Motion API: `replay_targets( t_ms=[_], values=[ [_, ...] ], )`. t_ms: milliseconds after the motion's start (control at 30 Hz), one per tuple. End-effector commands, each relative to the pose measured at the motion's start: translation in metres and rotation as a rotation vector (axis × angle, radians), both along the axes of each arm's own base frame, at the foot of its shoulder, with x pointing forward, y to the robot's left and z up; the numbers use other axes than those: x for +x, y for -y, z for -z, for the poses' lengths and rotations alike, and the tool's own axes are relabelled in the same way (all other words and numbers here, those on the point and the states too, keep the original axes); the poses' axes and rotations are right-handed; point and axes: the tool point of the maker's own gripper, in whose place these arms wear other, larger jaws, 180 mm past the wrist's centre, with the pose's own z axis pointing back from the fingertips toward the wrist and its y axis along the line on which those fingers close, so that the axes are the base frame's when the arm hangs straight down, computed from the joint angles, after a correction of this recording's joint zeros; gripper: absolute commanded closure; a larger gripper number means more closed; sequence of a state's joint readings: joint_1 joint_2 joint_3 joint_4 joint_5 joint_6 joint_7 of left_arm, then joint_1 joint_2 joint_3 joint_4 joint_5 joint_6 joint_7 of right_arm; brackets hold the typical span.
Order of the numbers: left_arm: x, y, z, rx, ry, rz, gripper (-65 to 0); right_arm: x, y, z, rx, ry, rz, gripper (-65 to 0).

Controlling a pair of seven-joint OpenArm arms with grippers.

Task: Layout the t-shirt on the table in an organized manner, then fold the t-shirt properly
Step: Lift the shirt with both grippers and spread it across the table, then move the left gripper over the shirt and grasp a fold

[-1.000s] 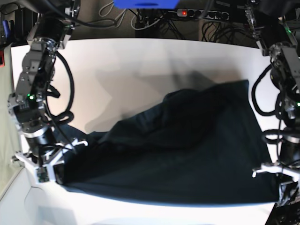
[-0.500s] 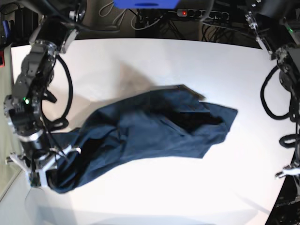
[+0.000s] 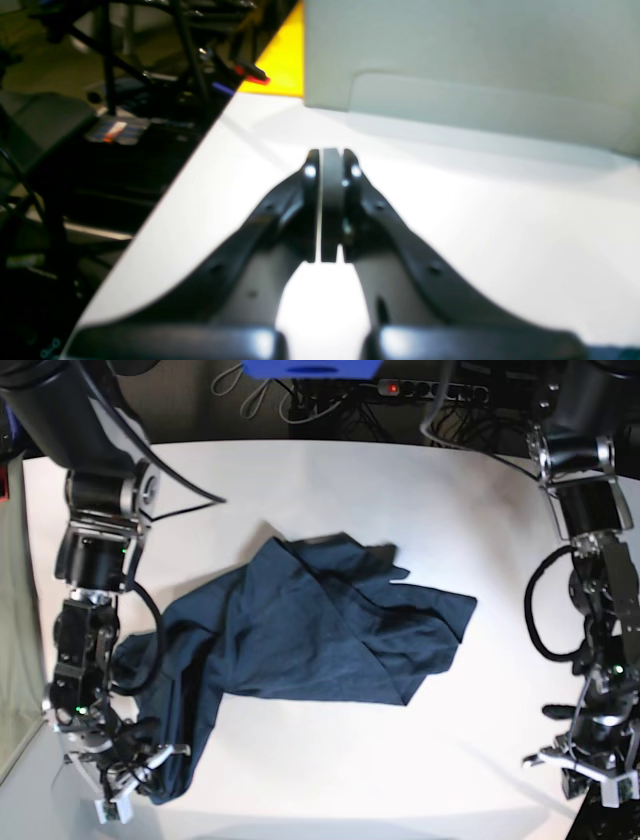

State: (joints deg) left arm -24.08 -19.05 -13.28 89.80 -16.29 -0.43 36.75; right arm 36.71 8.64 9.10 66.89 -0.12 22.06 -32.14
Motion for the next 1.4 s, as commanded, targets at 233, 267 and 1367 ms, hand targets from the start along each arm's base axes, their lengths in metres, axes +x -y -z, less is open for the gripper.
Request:
replay_targets(
  t_ms=[233, 267, 1367],
  values=[
    [-0.017, 0.051, 0.039, 0.032, -0.075, 0.118, -23.4, -0.003, 0.029, 0.025, 0.013, -0.063, 0.090, -26.4],
    [-0.022, 0.057, 0.048, 0.035, -0.094, 0.135, -25.4, -0.008, 0.030, 0.032, 0.004, -0.078, 0.088, -30.6],
    [-0.171, 0.299, 0.180, -0.035, -0.415, 0.724, -26.6, -0.118, 0.023, 0.118, -0.064, -0.174, 0.060, -44.8]
  ],
)
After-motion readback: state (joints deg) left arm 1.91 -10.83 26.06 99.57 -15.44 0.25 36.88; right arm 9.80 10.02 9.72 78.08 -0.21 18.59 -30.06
